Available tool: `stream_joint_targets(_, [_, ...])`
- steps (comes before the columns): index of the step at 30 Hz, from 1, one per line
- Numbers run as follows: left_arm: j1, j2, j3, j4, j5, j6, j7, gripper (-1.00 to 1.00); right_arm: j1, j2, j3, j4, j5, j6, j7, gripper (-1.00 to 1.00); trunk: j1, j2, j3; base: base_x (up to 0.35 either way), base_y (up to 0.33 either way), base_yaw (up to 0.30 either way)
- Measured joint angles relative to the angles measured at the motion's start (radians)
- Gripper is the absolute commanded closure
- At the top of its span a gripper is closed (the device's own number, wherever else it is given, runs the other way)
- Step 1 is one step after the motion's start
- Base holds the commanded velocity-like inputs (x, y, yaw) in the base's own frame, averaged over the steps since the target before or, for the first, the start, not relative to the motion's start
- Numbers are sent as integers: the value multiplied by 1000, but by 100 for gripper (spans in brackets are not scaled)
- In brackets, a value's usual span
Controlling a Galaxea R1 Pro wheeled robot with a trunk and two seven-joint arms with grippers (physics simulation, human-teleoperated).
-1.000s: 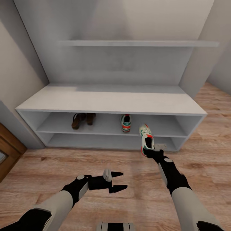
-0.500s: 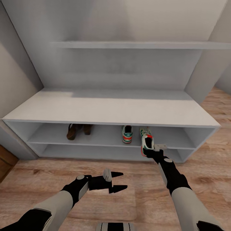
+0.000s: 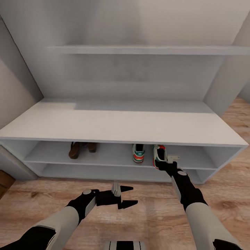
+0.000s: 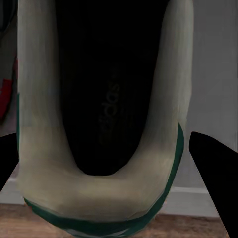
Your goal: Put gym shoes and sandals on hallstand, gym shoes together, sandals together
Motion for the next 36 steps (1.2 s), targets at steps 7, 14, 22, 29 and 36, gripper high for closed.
stream_joint_targets(7, [0,0,0,0,0,0,1,-100,0,0,1,-2,-5,2,2,100,1,0,0,55,0,0])
stream_joint_targets(14, [-1,0,0,0,0,0,1,-100,0,0,0,-2,-1,1,1,100,0,0,0,97,81,0])
stream_joint_targets(22, [0,0,0,0,0,0,0,-100,0,0,0,-3,-2,2,1,100,1,0,0,21,64,0])
stream_joint_targets(29, [0,0,0,0,0,0,0,-100,0,0,0,-3,-2,2,2,100,1,0,0,1,61,0])
stream_joint_targets(36, [-1,0,0,0,0,0,0,-100,0,-1,0,7,-4,2,3,-100,1,0,0,0,2,0])
